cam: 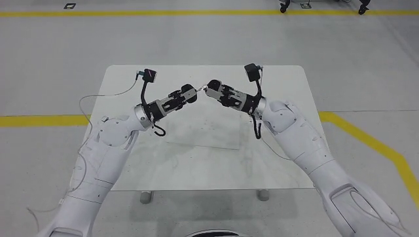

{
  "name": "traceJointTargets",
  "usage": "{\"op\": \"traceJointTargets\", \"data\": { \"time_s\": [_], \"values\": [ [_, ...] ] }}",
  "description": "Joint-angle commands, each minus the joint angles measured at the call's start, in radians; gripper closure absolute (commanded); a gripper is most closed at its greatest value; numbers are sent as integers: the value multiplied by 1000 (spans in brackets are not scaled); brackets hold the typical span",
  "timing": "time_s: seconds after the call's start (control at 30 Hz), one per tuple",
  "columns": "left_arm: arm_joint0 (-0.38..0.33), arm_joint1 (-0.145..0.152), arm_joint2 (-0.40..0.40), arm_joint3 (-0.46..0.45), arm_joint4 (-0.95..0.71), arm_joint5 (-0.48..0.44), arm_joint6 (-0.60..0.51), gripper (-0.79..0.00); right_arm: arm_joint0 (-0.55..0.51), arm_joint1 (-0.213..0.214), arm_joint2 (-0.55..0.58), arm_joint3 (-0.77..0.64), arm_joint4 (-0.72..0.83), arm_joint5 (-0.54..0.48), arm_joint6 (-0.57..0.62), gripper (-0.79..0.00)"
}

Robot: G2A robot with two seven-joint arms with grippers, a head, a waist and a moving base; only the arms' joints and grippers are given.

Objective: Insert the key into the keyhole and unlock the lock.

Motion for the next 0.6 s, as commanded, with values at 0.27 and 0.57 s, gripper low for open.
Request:
{"op": "traceJointTargets", "data": {
  "time_s": [0.27,0.57],
  "values": [
    [9,3,-1,-12,22,-12,15,0,9,-2,-2,-8,3,24,15,-108],
    [14,4,4,-16,28,-20,24,0,5,-3,-4,-19,-8,39,17,0]
  ]
}}
